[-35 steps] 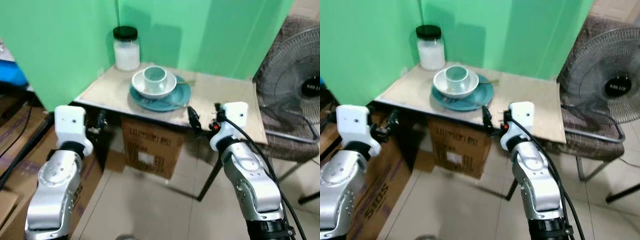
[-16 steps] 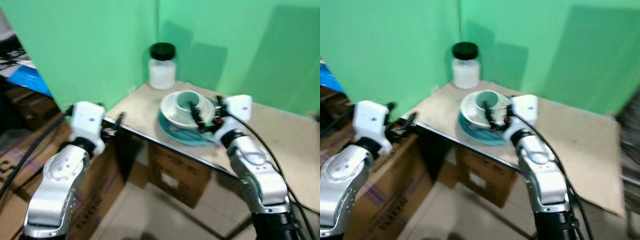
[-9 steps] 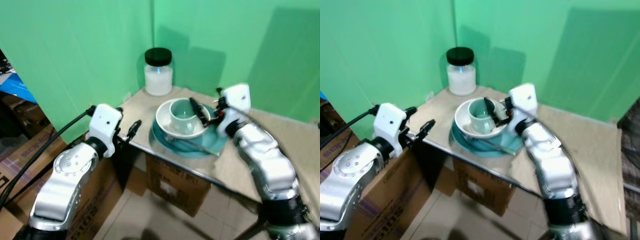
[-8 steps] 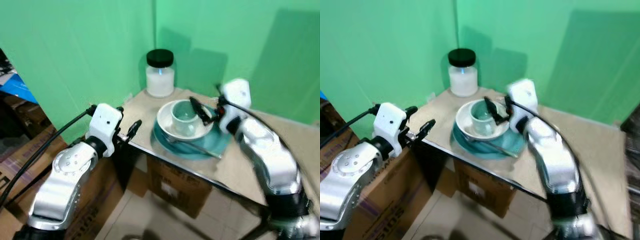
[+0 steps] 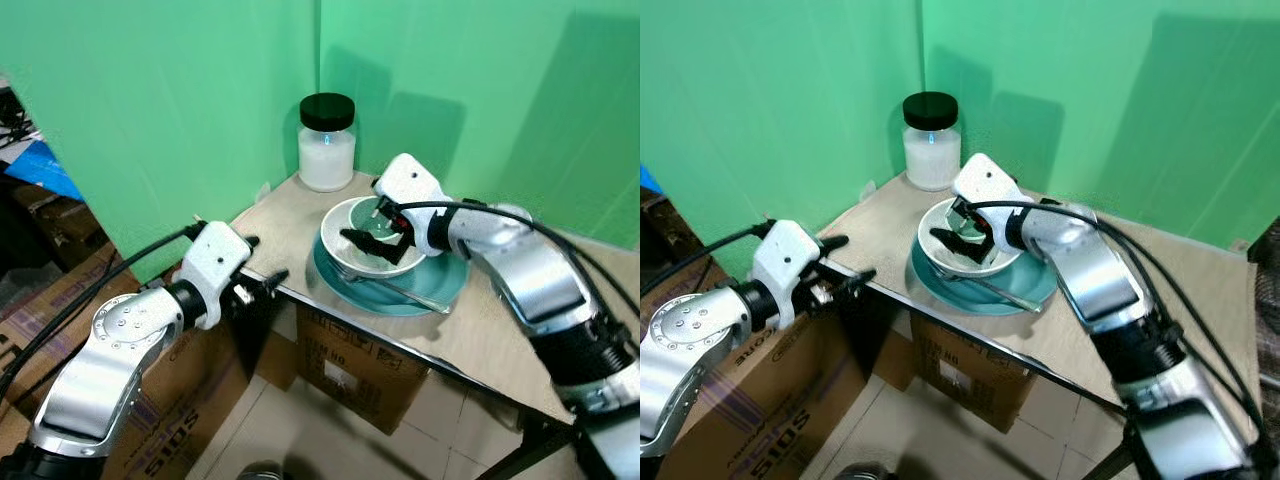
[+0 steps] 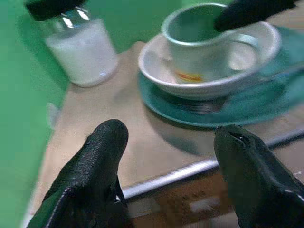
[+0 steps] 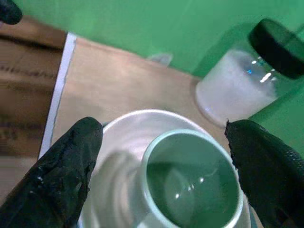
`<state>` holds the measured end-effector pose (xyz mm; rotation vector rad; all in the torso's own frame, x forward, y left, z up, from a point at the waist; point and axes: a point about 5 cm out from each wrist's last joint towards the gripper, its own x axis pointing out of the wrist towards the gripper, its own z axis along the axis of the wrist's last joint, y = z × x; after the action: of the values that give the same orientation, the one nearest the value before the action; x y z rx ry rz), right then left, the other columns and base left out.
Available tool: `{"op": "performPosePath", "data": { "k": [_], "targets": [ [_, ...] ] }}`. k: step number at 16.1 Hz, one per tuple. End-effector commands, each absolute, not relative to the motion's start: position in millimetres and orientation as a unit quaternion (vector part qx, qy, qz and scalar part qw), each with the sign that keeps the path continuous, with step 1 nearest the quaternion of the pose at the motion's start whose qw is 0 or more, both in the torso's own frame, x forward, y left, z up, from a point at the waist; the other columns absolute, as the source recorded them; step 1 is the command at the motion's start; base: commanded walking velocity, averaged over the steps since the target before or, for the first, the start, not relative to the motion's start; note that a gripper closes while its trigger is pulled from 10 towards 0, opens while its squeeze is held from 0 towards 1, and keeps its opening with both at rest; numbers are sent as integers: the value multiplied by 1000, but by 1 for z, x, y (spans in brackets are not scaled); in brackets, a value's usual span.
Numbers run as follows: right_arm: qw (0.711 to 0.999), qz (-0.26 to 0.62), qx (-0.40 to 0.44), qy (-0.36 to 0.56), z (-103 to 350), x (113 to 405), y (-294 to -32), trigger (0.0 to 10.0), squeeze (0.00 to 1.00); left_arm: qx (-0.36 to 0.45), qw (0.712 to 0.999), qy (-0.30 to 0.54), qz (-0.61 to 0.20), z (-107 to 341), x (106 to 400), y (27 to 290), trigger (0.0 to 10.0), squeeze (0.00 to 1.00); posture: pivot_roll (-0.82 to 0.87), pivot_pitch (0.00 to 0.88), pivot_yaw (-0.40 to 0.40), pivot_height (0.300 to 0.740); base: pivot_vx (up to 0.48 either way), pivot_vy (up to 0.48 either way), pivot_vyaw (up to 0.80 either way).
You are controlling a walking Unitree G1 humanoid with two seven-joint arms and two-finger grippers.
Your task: Setting the table
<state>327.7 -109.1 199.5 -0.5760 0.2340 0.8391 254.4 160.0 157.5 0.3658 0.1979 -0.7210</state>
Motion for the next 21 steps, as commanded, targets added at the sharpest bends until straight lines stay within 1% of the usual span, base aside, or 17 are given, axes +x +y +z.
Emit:
{"op": "performPosePath", "data": {
  "k": [1, 2, 3, 4, 5, 9, 14, 21],
  "targets": [
    [859, 407, -285, 124, 200, 328, -108, 10000, 0, 180, 907, 104, -366, 157, 252, 158, 10000, 0, 180, 0, 10, 740, 0, 0, 0],
    [844, 417, -309, 139, 197, 329, -106, 10000, 0, 181, 900, 113, -380, 155, 250, 157, 10000, 0, 172, 0, 11, 740, 0, 0, 0],
    [838, 420, -317, 144, 195, 329, -104, 10000, 0, 182, 898, 114, -383, 154, 249, 156, 10000, 0, 172, 0, 11, 740, 0, 0, 0],
    [831, 420, -329, 156, 192, 330, -101, 4824, 0, 184, 897, 113, -386, 154, 250, 155, 10000, 0, 172, 0, 7, 740, 0, 0, 0],
    [828, 416, -339, 162, 190, 331, -100, 0, 0, 184, 896, 113, -387, 154, 250, 154, 10000, 0, 172, 0, 3, 740, 0, 0, 0],
    [821, 399, -366, 183, 184, 336, -101, 0, 0, 186, 894, 113, -393, 154, 248, 153, 10000, 0, 173, 0, -3, 740, 0, 0, 0],
    [820, 389, -373, 192, 182, 340, -105, 0, 0, 190, 892, 110, -396, 154, 250, 151, 10000, 0, 176, 0, -7, 740, 0, 0, 0],
    [811, 404, -381, 186, 180, 340, -98, 0, 0, 194, 892, 107, -394, 155, 252, 150, 10000, 0, 178, 0, -18, 740, 0, 0, 0]
  ]
}}
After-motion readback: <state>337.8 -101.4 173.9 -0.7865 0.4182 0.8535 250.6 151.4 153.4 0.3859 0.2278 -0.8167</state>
